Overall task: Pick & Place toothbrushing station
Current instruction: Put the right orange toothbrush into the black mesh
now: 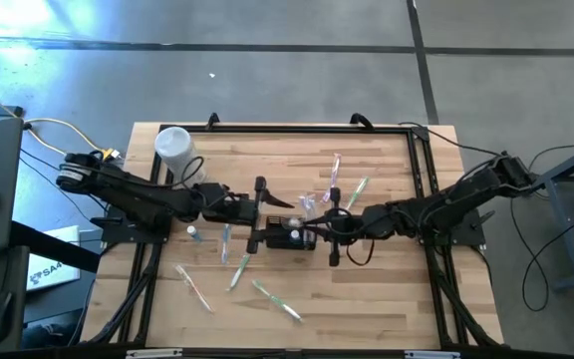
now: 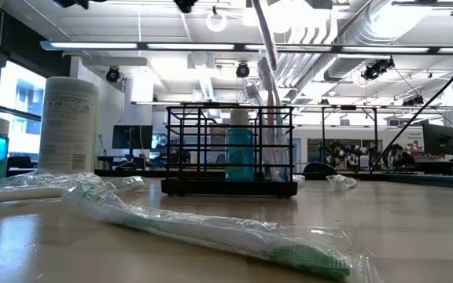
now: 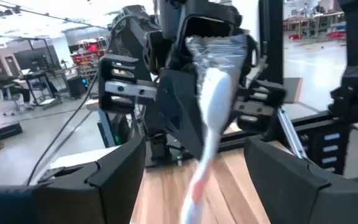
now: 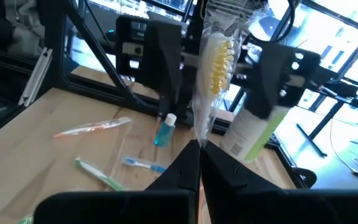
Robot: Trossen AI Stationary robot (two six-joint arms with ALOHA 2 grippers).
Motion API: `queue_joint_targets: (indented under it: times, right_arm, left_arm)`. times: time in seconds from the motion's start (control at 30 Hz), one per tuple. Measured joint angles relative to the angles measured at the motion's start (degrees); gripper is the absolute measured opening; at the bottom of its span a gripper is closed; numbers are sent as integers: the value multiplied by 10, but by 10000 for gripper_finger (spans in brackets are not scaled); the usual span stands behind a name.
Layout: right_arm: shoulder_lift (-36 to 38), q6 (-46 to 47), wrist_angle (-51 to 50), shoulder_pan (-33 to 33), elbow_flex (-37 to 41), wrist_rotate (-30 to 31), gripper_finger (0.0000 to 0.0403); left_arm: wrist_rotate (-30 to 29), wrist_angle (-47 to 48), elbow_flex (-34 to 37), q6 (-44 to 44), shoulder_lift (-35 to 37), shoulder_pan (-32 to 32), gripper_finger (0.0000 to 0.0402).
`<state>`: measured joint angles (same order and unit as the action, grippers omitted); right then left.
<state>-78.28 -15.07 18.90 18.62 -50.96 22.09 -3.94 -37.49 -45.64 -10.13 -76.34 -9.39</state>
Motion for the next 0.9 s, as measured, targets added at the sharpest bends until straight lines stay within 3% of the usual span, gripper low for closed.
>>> queue_joint_targets:
  times: [0.37, 0.5, 0.67, 0.9]
  right_arm:
    - [0, 2, -10, 0, 0, 4, 3]
    - [0, 2, -16, 0, 0, 4, 3]
    - [0, 2, -20, 0, 0, 5, 3]
    - [0, 2, -21, 0, 0, 6, 3]
  left_arm:
    - [0, 3, -53, -1, -52, 0, 271]
    - [0, 0, -55, 8, -52, 0, 252]
    - [0, -1, -55, 14, -52, 0, 182]
    - [1, 6, -55, 16, -52, -1, 41]
